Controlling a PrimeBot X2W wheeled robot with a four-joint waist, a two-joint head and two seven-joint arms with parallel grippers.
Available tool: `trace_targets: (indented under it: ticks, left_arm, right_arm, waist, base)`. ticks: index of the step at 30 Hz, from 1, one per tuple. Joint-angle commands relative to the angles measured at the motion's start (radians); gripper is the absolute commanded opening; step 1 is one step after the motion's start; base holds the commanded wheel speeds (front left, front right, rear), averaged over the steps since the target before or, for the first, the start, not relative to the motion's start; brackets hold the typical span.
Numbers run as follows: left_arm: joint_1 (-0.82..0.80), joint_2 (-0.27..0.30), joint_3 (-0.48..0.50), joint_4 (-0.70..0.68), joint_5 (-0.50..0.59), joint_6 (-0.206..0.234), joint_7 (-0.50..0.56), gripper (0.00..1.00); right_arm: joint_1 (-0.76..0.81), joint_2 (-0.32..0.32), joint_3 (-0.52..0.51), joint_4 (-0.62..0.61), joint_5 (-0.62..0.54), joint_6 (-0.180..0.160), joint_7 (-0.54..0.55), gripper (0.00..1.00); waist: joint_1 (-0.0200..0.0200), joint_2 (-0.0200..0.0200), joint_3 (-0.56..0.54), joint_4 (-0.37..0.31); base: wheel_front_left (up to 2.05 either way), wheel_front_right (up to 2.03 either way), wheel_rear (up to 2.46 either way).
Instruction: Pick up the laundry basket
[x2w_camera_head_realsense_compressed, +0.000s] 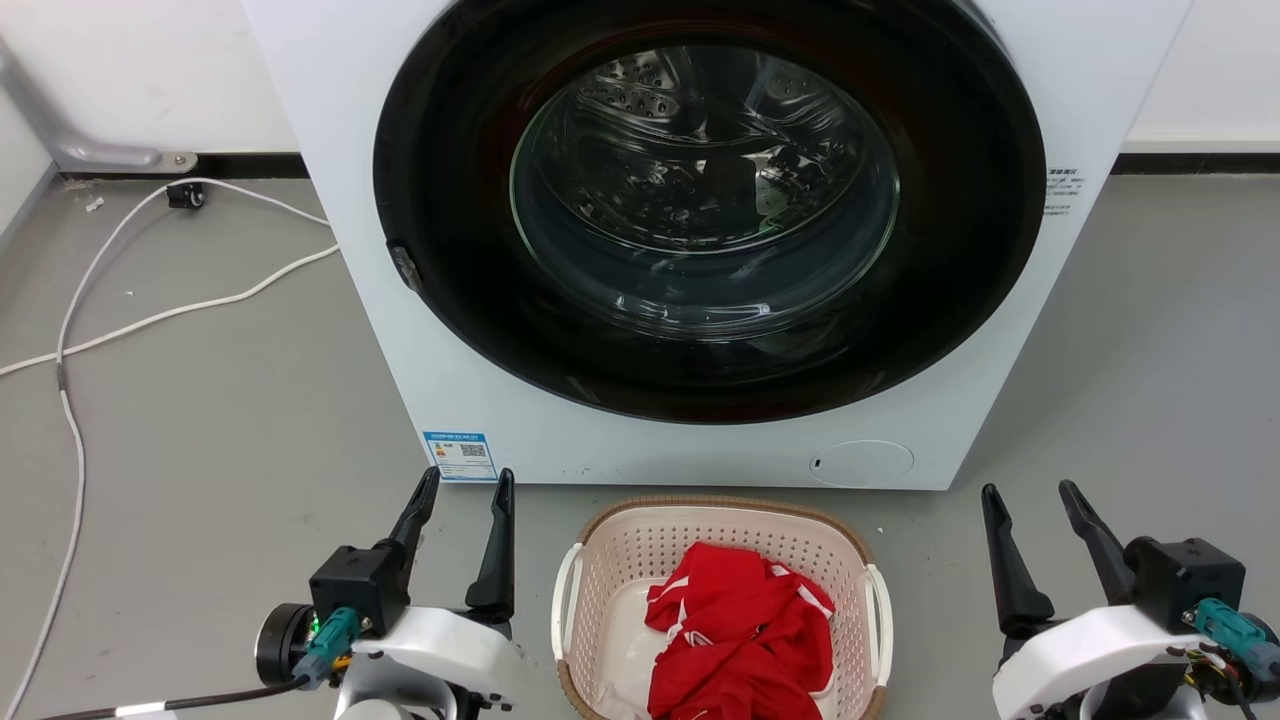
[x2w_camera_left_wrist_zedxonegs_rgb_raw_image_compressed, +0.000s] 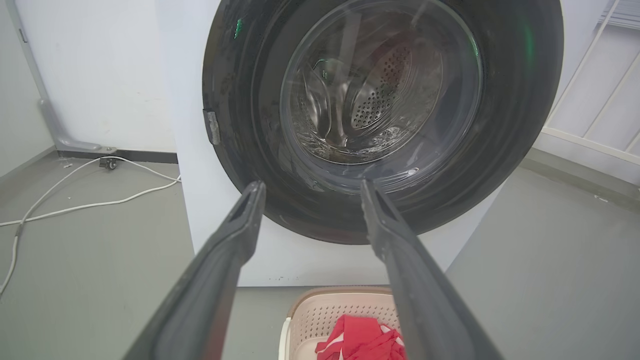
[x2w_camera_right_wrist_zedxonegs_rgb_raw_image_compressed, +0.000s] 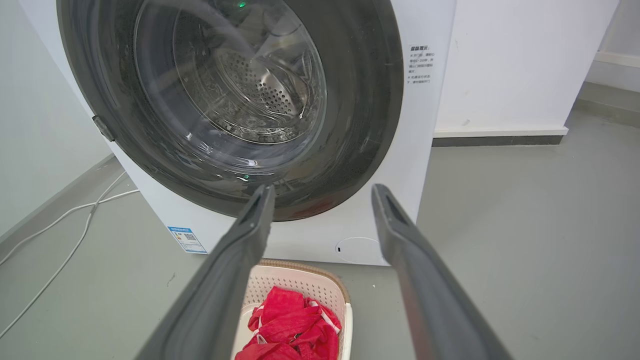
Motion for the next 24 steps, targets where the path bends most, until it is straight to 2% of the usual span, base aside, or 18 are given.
trace_targets:
  ticks: [1, 16, 24]
  left_arm:
    - [-0.011, 0.000, -0.001, 0.001, 0.020, 0.007, -0.009, 1.00]
    - [-0.009, -0.001, -0.002, 0.025, 0.113, 0.011, -0.039, 1.00]
    - [-0.012, -0.001, 0.005, 0.035, 0.088, 0.010, -0.038, 1.00]
  right_arm:
    - [0.006, 0.001, 0.002, -0.010, -0.018, 0.000, -0.007, 1.00]
    - [0.019, 0.002, 0.018, -0.031, -0.096, 0.000, -0.031, 1.00]
    - [0.018, 0.002, 0.012, -0.026, -0.059, 0.000, -0.039, 1.00]
  waist:
    - [0.0000, -0.0001, 0.000, 0.000]
    - [0.0000, -0.0001, 0.005, -0.003]
    - [0.0000, -0.0001, 0.007, -0.004]
  base:
    - [0.00, 0.00, 0.00]
    - [0.00, 0.00, 0.00]
    - [0.00, 0.00, 0.00]
